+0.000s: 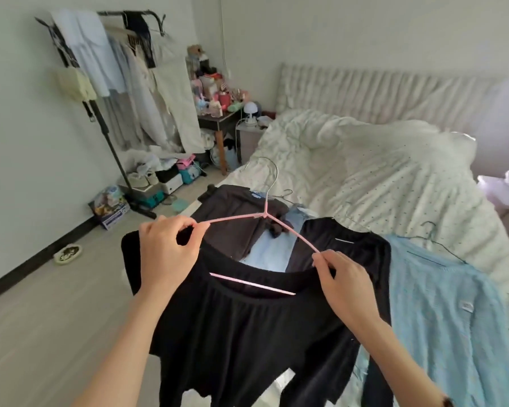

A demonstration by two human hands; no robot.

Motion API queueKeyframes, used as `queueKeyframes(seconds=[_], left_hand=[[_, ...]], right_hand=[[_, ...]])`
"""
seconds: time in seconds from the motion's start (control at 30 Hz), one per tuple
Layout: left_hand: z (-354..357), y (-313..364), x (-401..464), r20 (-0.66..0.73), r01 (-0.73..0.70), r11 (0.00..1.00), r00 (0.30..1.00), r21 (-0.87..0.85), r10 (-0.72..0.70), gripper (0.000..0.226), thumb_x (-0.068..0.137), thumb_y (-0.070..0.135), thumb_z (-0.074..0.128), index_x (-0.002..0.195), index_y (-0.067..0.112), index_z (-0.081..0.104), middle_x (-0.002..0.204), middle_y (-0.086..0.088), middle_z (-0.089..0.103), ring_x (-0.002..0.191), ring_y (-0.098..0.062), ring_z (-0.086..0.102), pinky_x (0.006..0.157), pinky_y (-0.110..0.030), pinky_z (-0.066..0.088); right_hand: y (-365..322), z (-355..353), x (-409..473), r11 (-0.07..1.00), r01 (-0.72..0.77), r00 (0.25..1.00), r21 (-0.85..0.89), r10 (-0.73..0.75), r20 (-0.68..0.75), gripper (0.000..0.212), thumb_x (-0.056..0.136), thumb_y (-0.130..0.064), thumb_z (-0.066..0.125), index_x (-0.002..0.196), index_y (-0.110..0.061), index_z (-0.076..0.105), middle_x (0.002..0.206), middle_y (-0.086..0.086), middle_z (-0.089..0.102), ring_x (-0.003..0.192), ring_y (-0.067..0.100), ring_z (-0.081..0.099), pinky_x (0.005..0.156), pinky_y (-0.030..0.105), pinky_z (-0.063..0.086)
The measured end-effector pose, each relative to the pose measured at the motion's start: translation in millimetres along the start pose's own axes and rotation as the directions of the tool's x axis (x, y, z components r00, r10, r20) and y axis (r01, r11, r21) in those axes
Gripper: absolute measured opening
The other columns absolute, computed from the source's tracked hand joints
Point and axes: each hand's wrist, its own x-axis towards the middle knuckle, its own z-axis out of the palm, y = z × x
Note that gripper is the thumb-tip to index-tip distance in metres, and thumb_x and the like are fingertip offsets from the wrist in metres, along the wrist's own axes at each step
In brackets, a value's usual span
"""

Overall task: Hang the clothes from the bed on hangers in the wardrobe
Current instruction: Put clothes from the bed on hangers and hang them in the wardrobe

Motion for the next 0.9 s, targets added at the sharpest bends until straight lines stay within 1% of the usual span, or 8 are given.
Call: queueKeyframes(seconds=[0.1, 0.2, 0.3, 0.47, 0.57, 0.67, 0.77, 0.9], left_hand=[[12, -40, 41, -0.004, 0.005, 1.0, 1.0, 0.006, -0.005, 0.034, 0.083, 0.043, 0.052, 0.077, 0.013, 0.067, 0.073, 0.004, 0.063, 0.071, -0.015, 0.053, 0.081, -0.028, 0.028], [27, -79, 86, 0.02, -0.015, 1.0, 1.0, -0.006, 0.015, 0.027, 0.082, 0.038, 0.057, 0.078, 0.014, 0.068, 0.072, 0.008, 0.06, 0.071, -0.012, 0.051, 0.081, -0.032, 0.032], [45, -120, 134, 0.07, -0.034, 0.999, 0.997, -0.034, 0.037, 0.02, 0.084, 0.033, 0.065, 0.079, 0.013, 0.069, 0.073, 0.007, 0.063, 0.071, -0.014, 0.054, 0.082, -0.039, 0.038], [86, -161, 207, 0.135, -0.078, 0.993, 0.987, -0.084, 0.089, 0.019, 0.085, 0.032, 0.063, 0.081, 0.014, 0.068, 0.073, 0.006, 0.061, 0.073, -0.016, 0.056, 0.082, -0.042, 0.041], [119, -179, 237, 0.164, -0.078, 0.99, 0.982, -0.119, 0.097, 0.019, 0.085, 0.031, 0.065, 0.08, 0.013, 0.069, 0.07, 0.009, 0.058, 0.069, -0.013, 0.053, 0.082, -0.048, 0.044], [156, -189, 261, 0.217, -0.071, 0.982, 0.97, -0.176, 0.109, 0.035, 0.083, 0.046, 0.056, 0.08, 0.014, 0.069, 0.07, 0.011, 0.057, 0.069, -0.014, 0.056, 0.077, -0.048, 0.047], [199, -187, 281, 0.268, -0.053, 0.975, 0.957, -0.214, 0.11, 0.027, 0.084, 0.038, 0.062, 0.081, 0.012, 0.07, 0.07, 0.008, 0.057, 0.07, -0.015, 0.055, 0.076, -0.049, 0.048], [261, -180, 311, 0.334, -0.046, 0.972, 0.935, -0.23, 0.123, 0.022, 0.084, 0.031, 0.064, 0.079, 0.01, 0.069, 0.066, 0.009, 0.053, 0.067, -0.014, 0.051, 0.076, -0.045, 0.046]], right_hand=[[-19, 32, 43, 1.0, 0.001, 1.0, 0.016, -0.001, 0.004, 0.025, 0.094, -0.029, 0.049, 0.081, -0.013, 0.063, 0.073, -0.001, 0.062, 0.065, 0.012, 0.055, 0.055, 0.014, 0.034], [-40, 65, 89, 0.999, -0.028, 1.0, 0.038, 0.028, -0.002, 0.023, 0.094, -0.029, 0.05, 0.085, -0.014, 0.065, 0.076, -0.002, 0.063, 0.068, 0.012, 0.055, 0.055, 0.018, 0.032], [-61, 96, 133, 0.998, -0.061, 0.998, 0.032, 0.061, -0.011, 0.023, 0.094, -0.029, 0.049, 0.086, -0.015, 0.066, 0.077, -0.002, 0.063, 0.066, 0.01, 0.053, 0.054, 0.011, 0.031], [-76, 133, 200, 0.99, -0.137, 0.987, 0.032, 0.14, -0.083, 0.026, 0.094, -0.03, 0.048, 0.085, -0.014, 0.067, 0.077, 0.0, 0.063, 0.07, 0.017, 0.055, 0.06, 0.027, 0.034], [-72, 150, 238, 0.987, -0.158, 0.982, 0.008, 0.158, -0.108, 0.026, 0.094, -0.029, 0.048, 0.084, -0.015, 0.066, 0.074, -0.001, 0.062, 0.066, 0.016, 0.053, 0.057, 0.026, 0.033], [-57, 165, 268, 0.976, -0.216, 0.966, 0.007, 0.215, -0.141, 0.027, 0.095, -0.03, 0.047, 0.085, -0.016, 0.067, 0.075, 0.0, 0.064, 0.067, 0.018, 0.054, 0.057, 0.027, 0.033], [-34, 175, 296, 0.967, -0.254, 0.95, 0.015, 0.252, -0.183, 0.027, 0.094, -0.029, 0.048, 0.086, -0.013, 0.068, 0.074, 0.002, 0.064, 0.065, 0.02, 0.055, 0.054, 0.019, 0.035], [0, 182, 337, 0.954, -0.297, 0.931, 0.032, 0.297, -0.212, 0.027, 0.094, -0.028, 0.05, 0.088, -0.01, 0.07, 0.072, 0.004, 0.065, 0.063, 0.02, 0.056, 0.056, 0.026, 0.039]])
